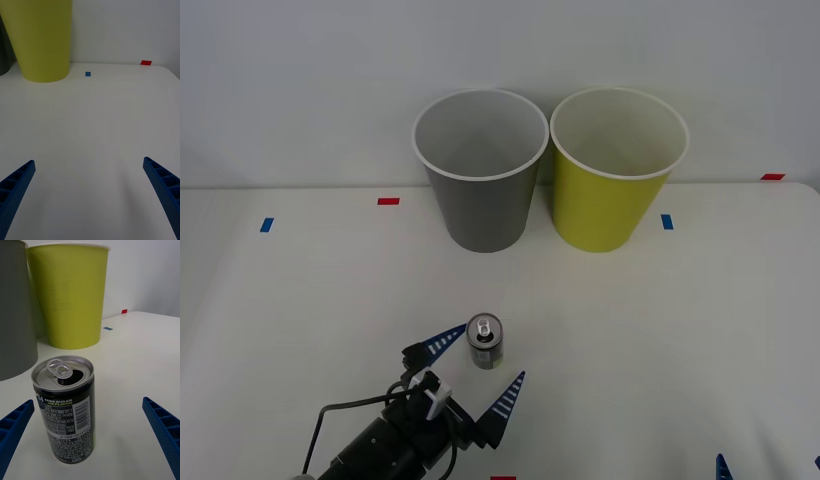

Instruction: Put cans in the gray bin and PET bottles in the light green bin.

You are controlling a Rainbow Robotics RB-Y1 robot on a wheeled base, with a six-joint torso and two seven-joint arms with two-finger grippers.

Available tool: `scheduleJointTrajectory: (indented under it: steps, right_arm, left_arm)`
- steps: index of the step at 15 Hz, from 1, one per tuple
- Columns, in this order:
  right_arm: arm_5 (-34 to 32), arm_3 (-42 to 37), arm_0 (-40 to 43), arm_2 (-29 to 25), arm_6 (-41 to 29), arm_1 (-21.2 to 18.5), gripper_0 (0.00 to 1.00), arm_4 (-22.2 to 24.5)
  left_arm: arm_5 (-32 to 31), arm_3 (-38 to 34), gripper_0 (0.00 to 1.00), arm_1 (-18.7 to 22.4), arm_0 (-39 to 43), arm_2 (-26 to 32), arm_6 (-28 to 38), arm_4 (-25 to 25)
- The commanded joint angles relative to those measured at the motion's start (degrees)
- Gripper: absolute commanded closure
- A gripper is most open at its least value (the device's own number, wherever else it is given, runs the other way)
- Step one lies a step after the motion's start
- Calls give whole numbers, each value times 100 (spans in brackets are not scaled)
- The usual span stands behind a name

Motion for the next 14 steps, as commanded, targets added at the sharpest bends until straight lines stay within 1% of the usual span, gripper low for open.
scheduleJointTrajectory:
  steps: [1, 4, 6, 9, 14]
  right_arm:
    - [0, 0, 0, 0, 0, 0, 0, 0]
    - [0, 0, 0, 0, 0, 0, 0, 0]
    - [0, 0, 0, 0, 0, 0, 0, 0]
    - [0, 0, 0, 0, 0, 0, 0, 0]
    - [0, 0, 0, 0, 0, 0, 0, 0]
  left_arm:
    - [74, 144, 0, -130, -185, 0, 2, 18]
    - [145, 285, 0, -315, -317, 0, -16, 9]
    - [277, 285, 0, -385, -396, -8, -16, 9]
    - [312, 285, 0, -473, -422, 0, -16, 18]
    - [426, 285, 0, -491, -457, 62, -25, 26]
